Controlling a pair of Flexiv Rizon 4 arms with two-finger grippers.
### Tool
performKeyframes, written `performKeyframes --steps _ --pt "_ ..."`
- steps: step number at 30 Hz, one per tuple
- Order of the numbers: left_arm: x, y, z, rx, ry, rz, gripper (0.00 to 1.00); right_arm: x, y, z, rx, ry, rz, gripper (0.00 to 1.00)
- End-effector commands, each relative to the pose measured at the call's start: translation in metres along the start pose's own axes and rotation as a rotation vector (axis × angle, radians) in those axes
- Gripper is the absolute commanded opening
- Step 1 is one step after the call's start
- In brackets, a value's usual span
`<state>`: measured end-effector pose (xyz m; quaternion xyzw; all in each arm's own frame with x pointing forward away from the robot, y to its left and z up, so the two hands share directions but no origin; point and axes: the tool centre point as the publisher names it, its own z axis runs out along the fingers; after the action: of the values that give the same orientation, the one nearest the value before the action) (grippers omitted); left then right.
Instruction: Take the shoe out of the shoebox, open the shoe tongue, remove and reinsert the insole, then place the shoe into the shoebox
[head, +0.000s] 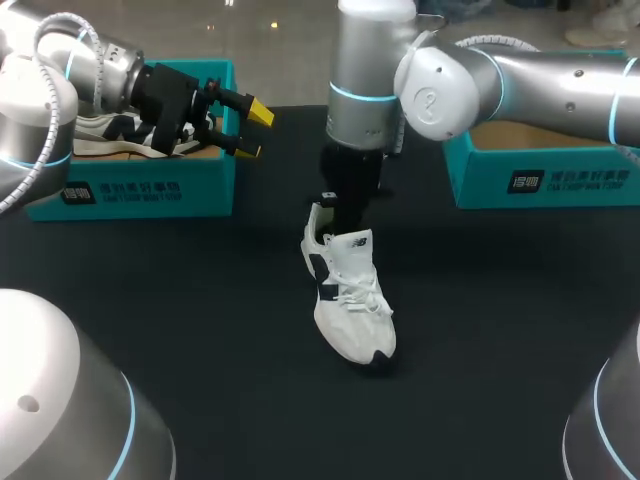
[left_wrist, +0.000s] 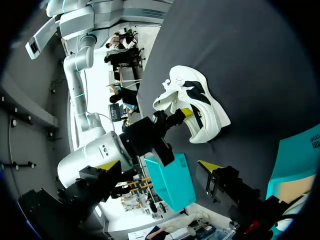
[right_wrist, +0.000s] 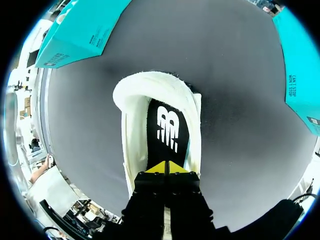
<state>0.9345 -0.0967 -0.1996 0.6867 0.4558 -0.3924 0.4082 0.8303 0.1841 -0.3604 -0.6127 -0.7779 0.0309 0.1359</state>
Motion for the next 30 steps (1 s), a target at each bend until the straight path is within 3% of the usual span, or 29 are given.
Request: performKeyframes --steps 1,5,15,22,23,25,26,30 --pt "0.0 0.0 0.0 0.001 0.002 0.001 1.0 -0.001 0.002 -0.001 0.031 0.01 0.004 0.0" --pt "0.0 0.0 0.0 0.001 0.002 0.001 1.0 0.004 -0.008 -0.003 0.085 -0.03 0.008 0.0" --pt "0.0 0.0 0.0 0.001 0.002 0.001 1.0 0.005 -0.018 -0.006 0.12 -0.068 0.005 0.0" --pt "0.0 0.0 0.0 0.001 0.002 0.001 1.0 0.009 -0.02 -0.002 0.152 -0.063 -0.005 0.46" --pt "0.0 0.0 0.0 0.001 0.002 0.001 1.0 0.009 -0.021 -0.002 0.158 -0.064 -0.004 0.58" --pt "0.0 0.0 0.0 0.001 0.002 0.001 1.0 0.009 -0.022 -0.002 0.159 -0.064 -0.002 0.94" --pt "0.0 0.0 0.0 0.001 0.002 0.001 1.0 0.009 -0.022 -0.002 0.159 -0.062 0.0 1.0" --pt "0.0 0.0 0.0 0.001 0.002 0.001 1.0 0.01 -0.022 -0.002 0.161 -0.06 0.005 1.0"
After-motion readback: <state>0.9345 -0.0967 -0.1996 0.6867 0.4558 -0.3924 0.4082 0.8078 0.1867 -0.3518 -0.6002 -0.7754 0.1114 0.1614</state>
